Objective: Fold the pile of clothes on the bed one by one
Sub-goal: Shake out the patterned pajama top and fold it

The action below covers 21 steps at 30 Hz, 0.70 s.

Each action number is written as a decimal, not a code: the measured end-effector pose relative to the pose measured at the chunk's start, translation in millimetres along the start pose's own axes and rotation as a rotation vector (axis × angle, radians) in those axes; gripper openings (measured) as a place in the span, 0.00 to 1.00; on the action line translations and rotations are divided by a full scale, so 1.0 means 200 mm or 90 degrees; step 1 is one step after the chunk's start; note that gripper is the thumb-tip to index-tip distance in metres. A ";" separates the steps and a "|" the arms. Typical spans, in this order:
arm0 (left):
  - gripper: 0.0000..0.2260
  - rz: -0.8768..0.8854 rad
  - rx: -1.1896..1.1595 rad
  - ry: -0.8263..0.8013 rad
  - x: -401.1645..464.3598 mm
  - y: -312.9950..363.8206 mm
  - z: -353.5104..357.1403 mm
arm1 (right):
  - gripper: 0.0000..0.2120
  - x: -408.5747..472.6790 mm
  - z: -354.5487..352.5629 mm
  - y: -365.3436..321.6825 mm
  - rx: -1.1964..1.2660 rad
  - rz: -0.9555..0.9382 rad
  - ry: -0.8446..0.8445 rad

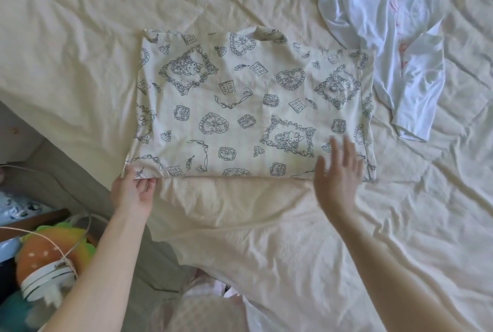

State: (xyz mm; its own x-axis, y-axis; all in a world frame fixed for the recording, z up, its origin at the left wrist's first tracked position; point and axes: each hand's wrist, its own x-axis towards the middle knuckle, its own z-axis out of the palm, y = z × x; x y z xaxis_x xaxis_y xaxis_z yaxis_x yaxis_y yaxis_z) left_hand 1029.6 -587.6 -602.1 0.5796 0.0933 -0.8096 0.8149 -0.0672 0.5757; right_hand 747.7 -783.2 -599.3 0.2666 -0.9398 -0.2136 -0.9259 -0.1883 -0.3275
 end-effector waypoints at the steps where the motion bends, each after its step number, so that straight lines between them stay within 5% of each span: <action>1: 0.07 0.003 -0.012 -0.006 -0.02 0.00 0.00 | 0.23 -0.04 0.03 -0.06 -0.020 -0.070 -0.036; 6: 0.07 0.031 -0.043 -0.005 -0.11 0.02 0.04 | 0.24 -0.14 0.18 -0.24 -0.111 -0.349 -0.232; 11: 0.06 0.201 0.058 0.022 -0.28 0.05 0.14 | 0.23 -0.07 0.17 -0.24 -0.079 -0.305 -0.356; 17: 0.03 0.633 0.330 -0.083 -0.67 -0.06 0.49 | 0.13 0.00 -0.12 -0.20 0.630 0.162 -0.424; 21: 0.05 0.783 0.477 -0.316 -0.94 -0.32 0.82 | 0.14 0.05 -0.31 0.03 0.917 0.316 -0.286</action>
State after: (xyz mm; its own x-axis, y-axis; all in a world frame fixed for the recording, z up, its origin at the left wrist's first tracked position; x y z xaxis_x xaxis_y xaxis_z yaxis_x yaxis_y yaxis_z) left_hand 868.3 -763.1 -505.0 0.6938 -0.7166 0.0713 -0.4353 -0.3384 0.8343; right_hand 728.7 -811.4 -545.1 0.3240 -0.6164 -0.7177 0.0070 0.7602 -0.6497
